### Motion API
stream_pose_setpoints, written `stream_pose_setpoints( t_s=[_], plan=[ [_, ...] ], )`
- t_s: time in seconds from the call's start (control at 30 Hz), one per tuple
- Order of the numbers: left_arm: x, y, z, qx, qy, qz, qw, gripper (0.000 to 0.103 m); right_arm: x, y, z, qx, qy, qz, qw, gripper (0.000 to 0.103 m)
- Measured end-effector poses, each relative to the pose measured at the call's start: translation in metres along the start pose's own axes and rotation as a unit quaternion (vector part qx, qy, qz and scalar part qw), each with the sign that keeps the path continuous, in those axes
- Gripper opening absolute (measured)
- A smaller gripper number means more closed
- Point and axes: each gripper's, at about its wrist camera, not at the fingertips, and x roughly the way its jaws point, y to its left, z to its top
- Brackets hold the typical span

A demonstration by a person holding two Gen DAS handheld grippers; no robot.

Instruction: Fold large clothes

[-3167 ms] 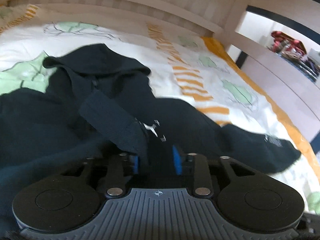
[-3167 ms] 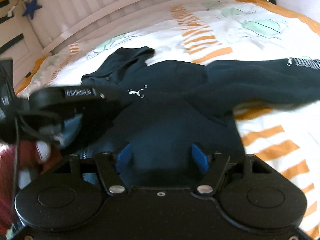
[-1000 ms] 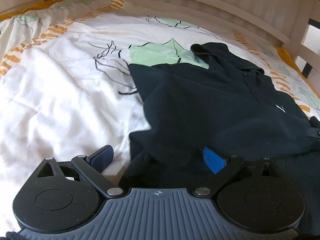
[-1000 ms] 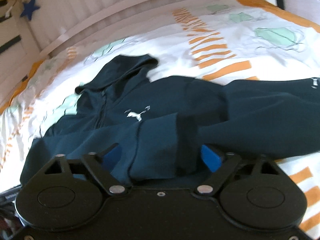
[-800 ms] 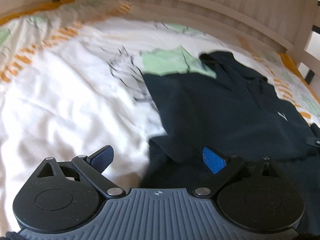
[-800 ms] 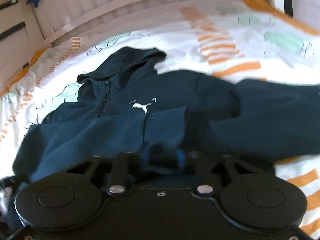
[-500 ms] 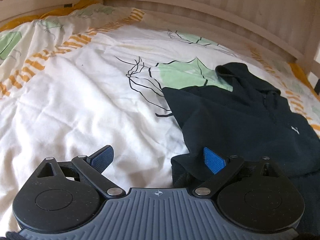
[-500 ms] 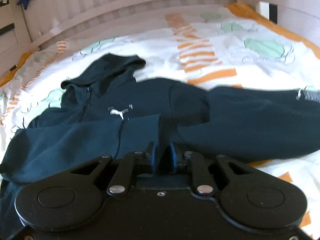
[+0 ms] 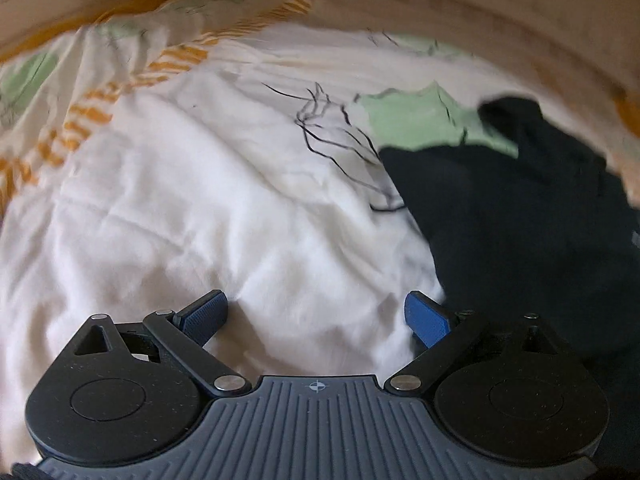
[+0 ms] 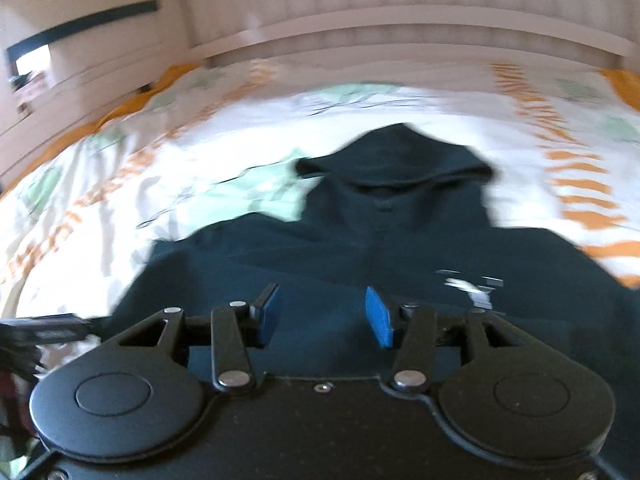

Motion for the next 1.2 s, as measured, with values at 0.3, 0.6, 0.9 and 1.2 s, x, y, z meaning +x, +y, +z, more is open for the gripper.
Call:
stream_pose_setpoints(
  t_s=[0.3,0.6,0.9,1.2],
  plan=[
    [-0.007,-0.004,-0.013,0.014,0.013,0.012,0.9997,0.096,0.073,0.070,0.042,-0.065,0.022,0.117,0.991,0.061],
    [-0.007,-0.005,-0.013,0.006,0.011,0.011,0.9999,0.096,0.152,0.106,0.047,-0.129,0.103,0.173,0.971,0.059],
    [-0.012,-0.005,-0.016,-0.010,0.006,0.017,0.9998,0.096,0.166,0.092,0.045,-0.072,0.077,0.179,0.978,0.011],
    [-0.036,0.013,-0.005,-0.081,-0.036,-0.006,0.9961,0.095,0.137,0.081,0.053,-0.025,0.002,0.189,0.982,0.069]
  ],
)
